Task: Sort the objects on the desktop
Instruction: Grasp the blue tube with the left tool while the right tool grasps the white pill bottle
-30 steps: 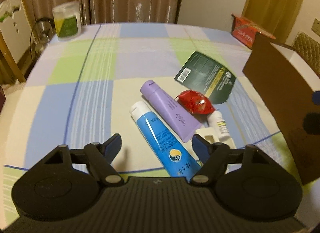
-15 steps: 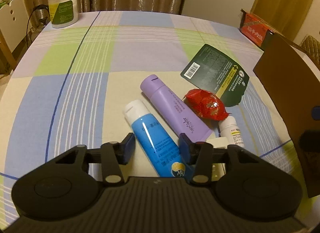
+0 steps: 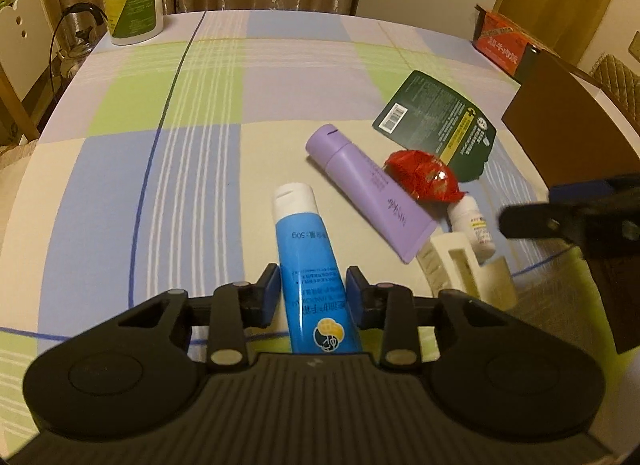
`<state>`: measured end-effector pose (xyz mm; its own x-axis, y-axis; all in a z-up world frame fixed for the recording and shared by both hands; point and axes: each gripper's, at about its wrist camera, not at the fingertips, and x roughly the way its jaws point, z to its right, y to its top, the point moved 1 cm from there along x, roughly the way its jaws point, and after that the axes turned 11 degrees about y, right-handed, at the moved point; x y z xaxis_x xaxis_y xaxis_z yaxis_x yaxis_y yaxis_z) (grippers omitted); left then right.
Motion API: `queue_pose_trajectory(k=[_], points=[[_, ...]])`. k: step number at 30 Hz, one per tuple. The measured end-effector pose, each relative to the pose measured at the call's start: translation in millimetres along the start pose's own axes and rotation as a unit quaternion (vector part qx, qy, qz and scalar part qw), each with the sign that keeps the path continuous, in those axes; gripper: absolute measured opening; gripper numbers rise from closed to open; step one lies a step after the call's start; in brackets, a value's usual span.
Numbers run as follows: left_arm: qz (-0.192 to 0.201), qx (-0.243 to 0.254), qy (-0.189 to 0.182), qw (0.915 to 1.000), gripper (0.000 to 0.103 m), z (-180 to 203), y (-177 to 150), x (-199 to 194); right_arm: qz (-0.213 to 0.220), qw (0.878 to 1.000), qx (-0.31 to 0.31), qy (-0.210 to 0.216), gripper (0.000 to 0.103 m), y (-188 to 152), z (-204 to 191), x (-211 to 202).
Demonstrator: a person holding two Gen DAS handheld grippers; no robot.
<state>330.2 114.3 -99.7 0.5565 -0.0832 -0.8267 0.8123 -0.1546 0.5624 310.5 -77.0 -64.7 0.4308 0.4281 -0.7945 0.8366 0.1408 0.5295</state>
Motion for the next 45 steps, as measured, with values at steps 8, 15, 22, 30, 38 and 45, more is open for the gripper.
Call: queue_pose_trajectory(k=[8, 15, 22, 30, 38, 45], points=[[0.003, 0.002, 0.003, 1.0000, 0.032, -1, -3, -1, -0.016, 0.999, 0.042, -0.003, 0.058, 1, 11, 29], [0.003, 0.021, 0.008, 0.9997, 0.034, 0, -2, 2, -0.031, 0.998, 0.054, 0.000, 0.045, 1, 13, 41], [0.009, 0.034, 0.016, 0.9993, 0.039, 1, -2, 4, -0.032, 0.999, 0.038, -0.012, 0.029, 1, 8, 44], [0.013, 0.042, 0.025, 0.9987, 0.030, 4, -2, 5, -0.036, 0.999, 0.025, -0.010, 0.026, -1, 6, 44], [0.014, 0.045, 0.028, 0.9985, 0.027, 1, -6, -6, -0.022, 0.999, 0.024, -0.006, 0.026, -4, 3, 32], [0.022, 0.046, 0.024, 0.9984, 0.027, 2, -12, -24, -0.006, 1.000, 0.020, -0.006, 0.026, -9, -3, 10]])
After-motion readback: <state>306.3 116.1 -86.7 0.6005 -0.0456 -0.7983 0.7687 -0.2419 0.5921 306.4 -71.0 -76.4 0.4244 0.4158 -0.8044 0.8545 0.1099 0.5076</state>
